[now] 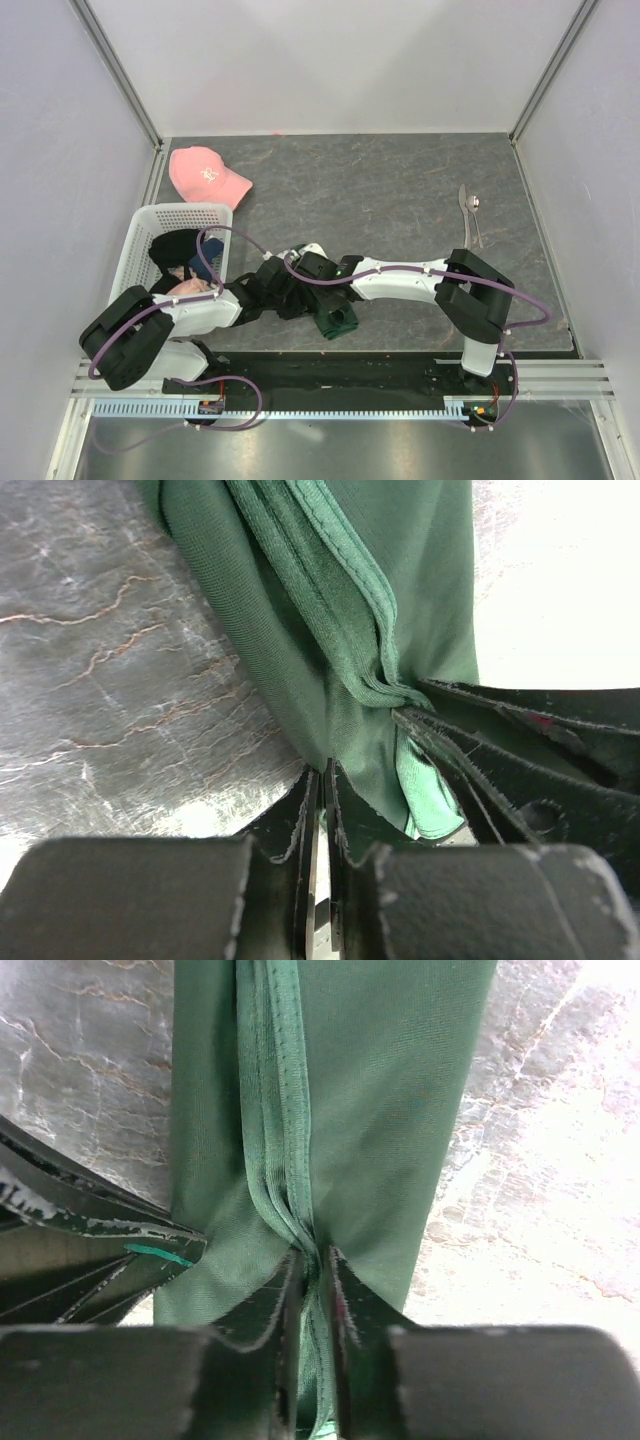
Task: Fold the napkin into a case and place the utensils inside
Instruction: Pick up the smaller rectangle-folded napkin.
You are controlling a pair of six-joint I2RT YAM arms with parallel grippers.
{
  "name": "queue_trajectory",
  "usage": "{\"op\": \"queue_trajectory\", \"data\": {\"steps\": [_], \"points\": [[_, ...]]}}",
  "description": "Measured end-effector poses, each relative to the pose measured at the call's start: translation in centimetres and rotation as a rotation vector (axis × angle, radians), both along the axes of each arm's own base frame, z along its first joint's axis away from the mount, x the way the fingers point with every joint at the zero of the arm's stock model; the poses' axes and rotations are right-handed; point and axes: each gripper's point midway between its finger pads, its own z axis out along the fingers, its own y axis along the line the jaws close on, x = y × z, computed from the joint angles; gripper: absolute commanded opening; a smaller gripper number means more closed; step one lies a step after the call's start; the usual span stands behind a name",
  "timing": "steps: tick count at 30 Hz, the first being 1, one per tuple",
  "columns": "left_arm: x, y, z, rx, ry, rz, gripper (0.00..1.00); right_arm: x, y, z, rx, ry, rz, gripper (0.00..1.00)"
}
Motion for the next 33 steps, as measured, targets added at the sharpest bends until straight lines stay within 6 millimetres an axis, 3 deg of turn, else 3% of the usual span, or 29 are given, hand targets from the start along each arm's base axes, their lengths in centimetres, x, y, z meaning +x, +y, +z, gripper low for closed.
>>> {"op": "queue_trajectory", "data": {"steps": [14,22,26,29,33], "points": [[0.1,-0.3,0.0,-0.010,-0.003,0.003,0.08,-0.9,-0.6,0.9,-0.029,0.045,-0.017,0.00],[-0.8,-0.9,0.0,-0.006,-0.006,-0.022,0.07,-1.6,2.5,2.6,0.121,0.130,-0.044,0.00],[-0.9,-1.1,0.0,-0.006,-0.009,-0.022,0.07,-1.3,3.1,2.8,0.164,0.156,-0.072,0.00],[-0.9,-1.1,0.0,-0.005,-0.009,-0.019,0.07,-1.2,3.3,2.6,0.192,0.169,-0.084,0.00],[-0.9,-0.9,0.1,0.000,-0.010,-0.013,0.07,-1.8,2.3,0.7,0.175,0.192,-0.094,0.00]]}}
